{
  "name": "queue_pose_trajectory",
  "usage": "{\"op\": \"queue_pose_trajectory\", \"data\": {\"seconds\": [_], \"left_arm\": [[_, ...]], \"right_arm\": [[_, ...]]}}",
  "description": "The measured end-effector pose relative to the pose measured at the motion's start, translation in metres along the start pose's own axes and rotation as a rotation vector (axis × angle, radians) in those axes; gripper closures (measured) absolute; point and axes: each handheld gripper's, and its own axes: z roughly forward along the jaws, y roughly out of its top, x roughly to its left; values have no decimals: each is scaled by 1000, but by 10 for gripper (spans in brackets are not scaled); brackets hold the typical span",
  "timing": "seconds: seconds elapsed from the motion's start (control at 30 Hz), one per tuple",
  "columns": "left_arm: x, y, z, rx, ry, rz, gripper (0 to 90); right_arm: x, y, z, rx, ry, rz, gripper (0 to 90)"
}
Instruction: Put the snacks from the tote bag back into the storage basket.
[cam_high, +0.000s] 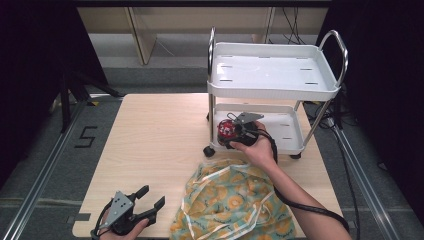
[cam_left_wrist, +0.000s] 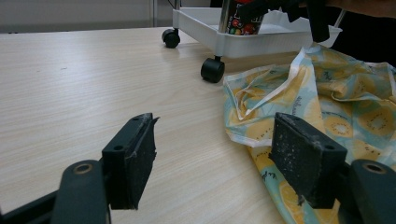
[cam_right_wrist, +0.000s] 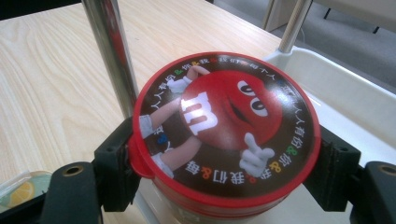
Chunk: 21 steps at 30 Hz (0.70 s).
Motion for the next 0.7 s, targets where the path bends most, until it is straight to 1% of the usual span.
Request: {"op": "queue_pose_trajectory", "data": {"seconds": [0.03, 0.07, 0.1, 0.13, 0.23, 0.27, 0.33, 0.37, 0.4, 0.47, 0.5, 0.53, 0.57, 0.6, 0.67, 0.7], "left_arm": [[0, 0, 0, -2, 0, -2, 300], [0, 0, 0, 0, 0, 1, 300], [0, 0, 0, -1, 0, -1, 300], [0, 0, 0, 1, -1, 1, 300], [0, 0, 0, 2, -1, 2, 300], [0, 0, 0, 2, -1, 2, 300], [0, 0, -1, 11, 9, 3, 300], [0, 0, 0, 8, 7, 3, 300], [0, 0, 0, 3, -2, 1, 300], [0, 0, 0, 2, 1, -1, 300], [0, 0, 0, 4, 3, 0, 300], [0, 0, 0, 6, 6, 1, 300], [0, 0, 0, 9, 5, 4, 300], [0, 0, 0, 9, 5, 3, 300], [0, 0, 0, 9, 5, 2, 300], [0, 0, 0, 9, 5, 3, 300]], "right_arm": [[-1, 0, 1, 5, -12, -8, 262], [0, 0, 0, 2, 0, 4, 262], [1, 0, -1, 10, -1, 5, 262], [0, -1, 1, 9, -5, 0, 262], [0, -2, 3, 9, -5, 3, 262], [1, -2, 3, 8, 3, 5, 262], [1, -2, 4, 12, -4, 2, 262], [3, -3, 4, 17, 0, 23, 262], [1, -3, 5, 13, 10, -1, 262], [1, -3, 6, 21, -9, -2, 262], [2, -4, 5, 20, 0, 22, 262], [3, -3, 4, 18, 22, 26, 262], [2, -4, 5, 26, -3, 16, 262], [2, -4, 6, 29, -17, 8, 262], [2, -4, 7, 24, -10, 7, 262], [1, -4, 8, 24, -6, -2, 262]]}}
